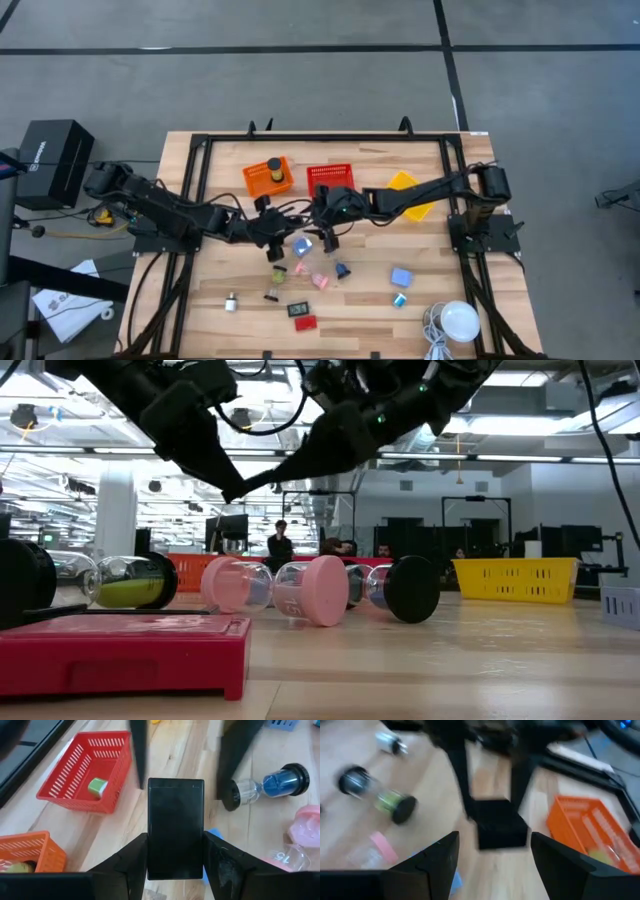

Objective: Pick & Place Office items
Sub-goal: Put the top black digital clock into the yellow bin

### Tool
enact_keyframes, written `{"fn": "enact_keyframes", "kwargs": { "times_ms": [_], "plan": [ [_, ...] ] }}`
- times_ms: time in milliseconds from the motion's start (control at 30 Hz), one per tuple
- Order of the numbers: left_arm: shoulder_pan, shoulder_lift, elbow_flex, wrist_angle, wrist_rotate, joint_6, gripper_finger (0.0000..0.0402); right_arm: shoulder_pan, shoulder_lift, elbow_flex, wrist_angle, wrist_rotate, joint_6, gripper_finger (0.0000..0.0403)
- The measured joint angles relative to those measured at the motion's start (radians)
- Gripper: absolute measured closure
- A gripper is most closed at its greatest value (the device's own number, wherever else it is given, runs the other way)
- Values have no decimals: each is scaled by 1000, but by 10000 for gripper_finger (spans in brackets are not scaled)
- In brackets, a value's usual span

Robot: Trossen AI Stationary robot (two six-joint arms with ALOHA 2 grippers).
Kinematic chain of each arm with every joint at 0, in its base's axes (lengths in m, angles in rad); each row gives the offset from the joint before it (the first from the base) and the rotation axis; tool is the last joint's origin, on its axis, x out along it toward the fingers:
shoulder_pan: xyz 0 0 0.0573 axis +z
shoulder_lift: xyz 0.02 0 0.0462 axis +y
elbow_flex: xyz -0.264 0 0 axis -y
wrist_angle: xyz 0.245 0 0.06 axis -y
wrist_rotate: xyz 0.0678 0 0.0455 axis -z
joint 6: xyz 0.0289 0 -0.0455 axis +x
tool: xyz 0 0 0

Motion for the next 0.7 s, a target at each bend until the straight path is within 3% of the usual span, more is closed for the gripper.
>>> {"fn": "enact_keyframes", "kwargs": {
  "times_ms": [467,700],
  "plan": [
    [5,0,0,72,-1,47,238,0,0,0,40,-25,-3,165],
    [5,0,0,76,0,53,233,0,0,0,40,-25,-3,197]
  ]
}}
